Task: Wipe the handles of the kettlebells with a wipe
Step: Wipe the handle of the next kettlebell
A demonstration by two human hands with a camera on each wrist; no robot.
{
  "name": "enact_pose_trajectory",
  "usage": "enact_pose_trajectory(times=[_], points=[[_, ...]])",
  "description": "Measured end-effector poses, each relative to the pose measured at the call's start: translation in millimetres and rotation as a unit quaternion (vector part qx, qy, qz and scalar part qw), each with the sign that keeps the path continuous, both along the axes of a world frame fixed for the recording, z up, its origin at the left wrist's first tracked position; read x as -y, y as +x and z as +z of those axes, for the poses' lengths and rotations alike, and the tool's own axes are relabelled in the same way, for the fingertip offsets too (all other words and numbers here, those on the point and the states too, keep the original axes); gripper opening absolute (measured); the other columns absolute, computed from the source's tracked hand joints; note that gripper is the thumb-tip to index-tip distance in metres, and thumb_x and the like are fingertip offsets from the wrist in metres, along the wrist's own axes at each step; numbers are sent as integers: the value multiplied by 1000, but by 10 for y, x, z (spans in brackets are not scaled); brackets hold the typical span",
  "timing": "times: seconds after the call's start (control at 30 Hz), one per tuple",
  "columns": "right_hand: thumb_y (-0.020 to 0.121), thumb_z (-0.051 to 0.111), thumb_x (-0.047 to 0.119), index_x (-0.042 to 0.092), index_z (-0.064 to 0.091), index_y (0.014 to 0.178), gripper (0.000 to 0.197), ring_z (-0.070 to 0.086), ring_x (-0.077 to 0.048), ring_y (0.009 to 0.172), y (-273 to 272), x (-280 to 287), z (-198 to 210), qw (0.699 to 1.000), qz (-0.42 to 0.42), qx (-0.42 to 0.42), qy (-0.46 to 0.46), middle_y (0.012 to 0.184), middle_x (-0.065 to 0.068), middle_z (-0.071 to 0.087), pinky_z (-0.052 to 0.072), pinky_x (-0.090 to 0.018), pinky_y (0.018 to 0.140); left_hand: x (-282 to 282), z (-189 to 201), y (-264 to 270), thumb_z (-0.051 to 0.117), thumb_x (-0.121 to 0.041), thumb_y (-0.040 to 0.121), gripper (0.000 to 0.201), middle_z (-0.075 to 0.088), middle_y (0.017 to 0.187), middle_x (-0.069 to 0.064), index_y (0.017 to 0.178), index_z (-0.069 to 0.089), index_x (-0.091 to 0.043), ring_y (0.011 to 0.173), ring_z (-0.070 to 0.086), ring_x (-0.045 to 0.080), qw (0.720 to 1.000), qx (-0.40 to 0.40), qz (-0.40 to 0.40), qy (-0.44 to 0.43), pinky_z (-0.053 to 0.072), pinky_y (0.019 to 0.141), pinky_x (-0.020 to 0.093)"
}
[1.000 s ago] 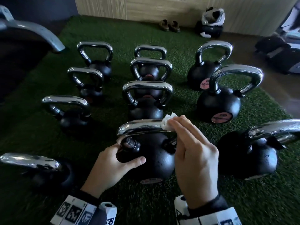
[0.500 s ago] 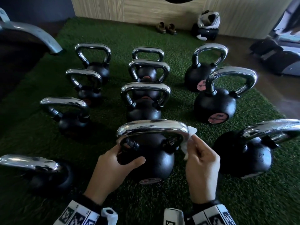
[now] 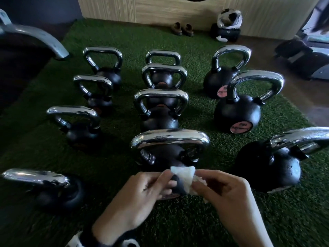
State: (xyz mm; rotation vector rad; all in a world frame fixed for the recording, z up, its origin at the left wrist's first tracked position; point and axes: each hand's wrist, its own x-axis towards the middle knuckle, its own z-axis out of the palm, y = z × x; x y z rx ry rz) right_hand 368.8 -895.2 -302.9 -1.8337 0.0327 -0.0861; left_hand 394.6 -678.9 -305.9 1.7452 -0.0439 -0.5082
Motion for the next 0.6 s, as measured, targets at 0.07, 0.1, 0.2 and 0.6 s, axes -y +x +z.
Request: enact_pose_trajectory(times=[0.07, 0.1, 0.2, 0.6], points=[[70, 90, 14, 35, 82, 83, 27, 72, -21, 64, 15, -68, 22, 1000, 20, 10, -9, 77, -1, 77, 60, -38, 63, 96, -15, -8, 48, -52, 94, 50, 80, 109, 1, 114, 77, -17, 107, 75, 16, 993, -70, -5, -99, 59, 96, 32], [67, 92, 9, 32, 82, 80, 29, 71, -24, 63, 33, -101, 15, 999, 20, 26, -11, 78, -2, 75, 59, -40, 61, 125, -28, -9, 48, -48, 96, 51, 79, 110, 8, 114, 77, -10, 110, 74, 22, 988, -85, -1, -127, 59, 98, 35], [62, 94, 4, 26, 76, 78, 33, 70, -21, 65, 105, -167, -59, 997, -15, 71, -24, 79, -2, 71, 59, -36, 59, 184, -88, -16, 58, -37, 94, 44, 75, 112, 25, 111, 78, -2, 115, 69, 38, 976, -96, 40, -190, 59, 98, 39], [64, 89, 21, 23, 67, 113, 54, 74, -23, 96, 489, 257, -421, 996, -44, -1, 83, 106, -5, 76, 60, -35, 84, 63, 462, -56, 77, -17, 93, 23, 79, 107, -9, 116, 77, -15, 99, 76, 8, 909, 389, 149, -26, 62, 82, 23]])
